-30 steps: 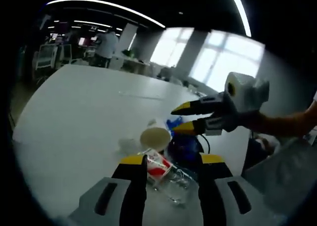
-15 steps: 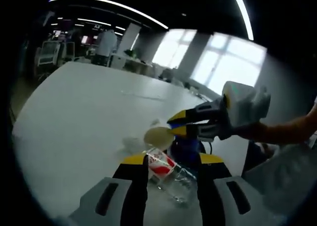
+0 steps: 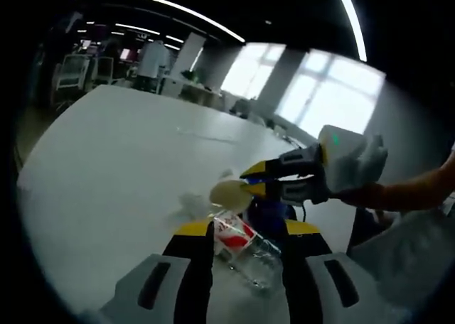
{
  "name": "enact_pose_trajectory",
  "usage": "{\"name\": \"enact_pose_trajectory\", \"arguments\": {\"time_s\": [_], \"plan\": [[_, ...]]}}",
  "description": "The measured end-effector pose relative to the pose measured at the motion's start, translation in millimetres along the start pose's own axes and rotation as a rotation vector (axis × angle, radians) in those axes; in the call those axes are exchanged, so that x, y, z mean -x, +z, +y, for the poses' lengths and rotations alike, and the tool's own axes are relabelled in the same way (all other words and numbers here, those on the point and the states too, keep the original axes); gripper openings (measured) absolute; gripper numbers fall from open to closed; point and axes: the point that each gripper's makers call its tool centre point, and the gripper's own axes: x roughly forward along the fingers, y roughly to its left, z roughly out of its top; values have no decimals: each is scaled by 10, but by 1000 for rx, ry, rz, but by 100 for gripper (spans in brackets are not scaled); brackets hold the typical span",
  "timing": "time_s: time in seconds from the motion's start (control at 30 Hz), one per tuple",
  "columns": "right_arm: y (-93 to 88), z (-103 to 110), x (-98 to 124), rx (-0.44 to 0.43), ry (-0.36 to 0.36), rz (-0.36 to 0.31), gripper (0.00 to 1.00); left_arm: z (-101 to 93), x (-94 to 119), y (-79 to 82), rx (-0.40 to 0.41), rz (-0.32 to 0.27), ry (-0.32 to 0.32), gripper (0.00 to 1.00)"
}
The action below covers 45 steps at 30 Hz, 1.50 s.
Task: Arrange the tabletop items into an orderly group along one side of the table until the central work area is clear of visible clutter.
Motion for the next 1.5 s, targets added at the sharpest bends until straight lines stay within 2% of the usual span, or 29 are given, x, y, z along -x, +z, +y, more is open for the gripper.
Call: {"name": "enact_pose_trajectory", "arguments": {"time_s": [0.8,1.13,1.3,1.5], "plan": [[5,-201,47,17,-47,-6,0,0,2,-29,9,-1,-3,33],[32,-332,38,-13,-50,-20,0,0,-23,-40,3,-2,-2,35],[15,-386,23,-77,-43,-28,0,-8,-30,-46,6,-2,-6,35],[2,-409,12,-114,-34,-31,0,-3,-30,-53,7,0,-4,35]]}}
